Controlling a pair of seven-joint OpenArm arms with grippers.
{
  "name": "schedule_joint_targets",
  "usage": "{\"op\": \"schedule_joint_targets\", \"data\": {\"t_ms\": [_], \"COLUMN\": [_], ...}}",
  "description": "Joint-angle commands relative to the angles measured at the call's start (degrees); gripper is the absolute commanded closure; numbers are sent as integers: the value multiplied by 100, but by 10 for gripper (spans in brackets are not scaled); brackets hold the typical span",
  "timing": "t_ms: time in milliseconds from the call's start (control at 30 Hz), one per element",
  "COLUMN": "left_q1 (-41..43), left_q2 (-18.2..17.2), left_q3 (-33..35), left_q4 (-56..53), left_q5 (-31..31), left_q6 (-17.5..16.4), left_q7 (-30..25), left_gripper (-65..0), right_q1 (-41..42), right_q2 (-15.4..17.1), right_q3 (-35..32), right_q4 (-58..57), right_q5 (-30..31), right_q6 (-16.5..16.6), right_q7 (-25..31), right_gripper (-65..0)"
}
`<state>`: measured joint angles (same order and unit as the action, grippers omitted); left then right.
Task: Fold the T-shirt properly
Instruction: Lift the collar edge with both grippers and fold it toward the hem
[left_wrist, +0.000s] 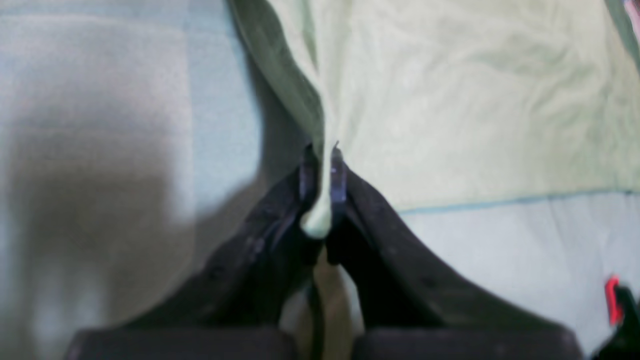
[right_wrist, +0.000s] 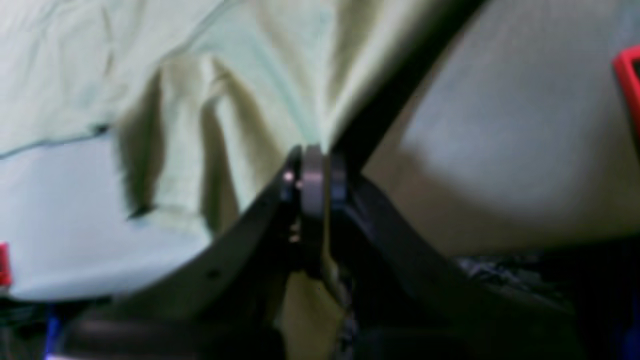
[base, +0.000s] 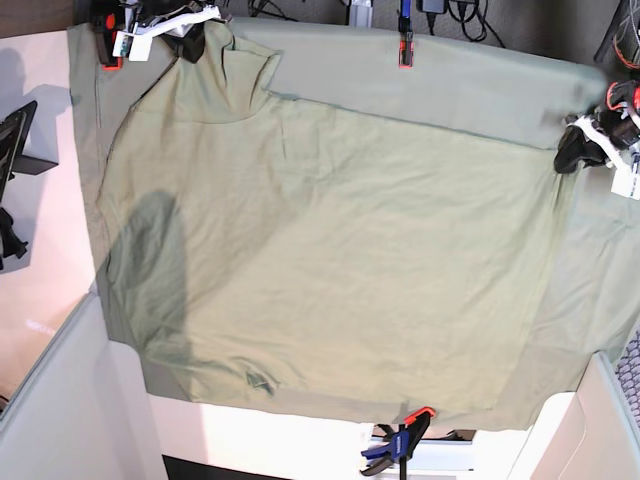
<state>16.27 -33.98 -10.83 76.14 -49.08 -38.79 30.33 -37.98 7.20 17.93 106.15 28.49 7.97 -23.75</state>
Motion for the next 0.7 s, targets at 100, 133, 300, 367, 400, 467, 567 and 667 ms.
{"op": "schedule_joint_targets", "data": {"t_ms": [100,133,300,367,400,467,567,667], "left_q1": [437,505,352,133,11,-232,-647,-1182], "left_q2": [-463,-501,-509,-511,-511,-507,-507,-511], "left_q3": [-57,-57,-190,-234,-232,-225,-225,-133], "left_q4": [765,966,1338,1226,1158,999,597,-55], "left_q5": [-46,-42,372,459,455,455,520,625], "left_q6": [-121,-121,-121,-121,-121,-121,-121,-121], "left_q7": [59,57,-264,-313,-313,-315,-501,-697], "left_gripper": [0,0,0,0,0,0,0,0], "right_q1": [-319,-299,85,308,442,758,1305,1895], "right_q2": [24,26,26,44,68,109,240,400], "right_q3": [442,522,809,861,863,861,861,857], "right_q4": [649,743,918,911,911,879,638,166], "right_q5": [400,411,404,393,382,334,188,199], "right_q6": [52,98,146,146,146,151,210,501], "right_q7": [81,85,101,101,101,101,103,101], "right_gripper": [0,0,0,0,0,0,0,0]}}
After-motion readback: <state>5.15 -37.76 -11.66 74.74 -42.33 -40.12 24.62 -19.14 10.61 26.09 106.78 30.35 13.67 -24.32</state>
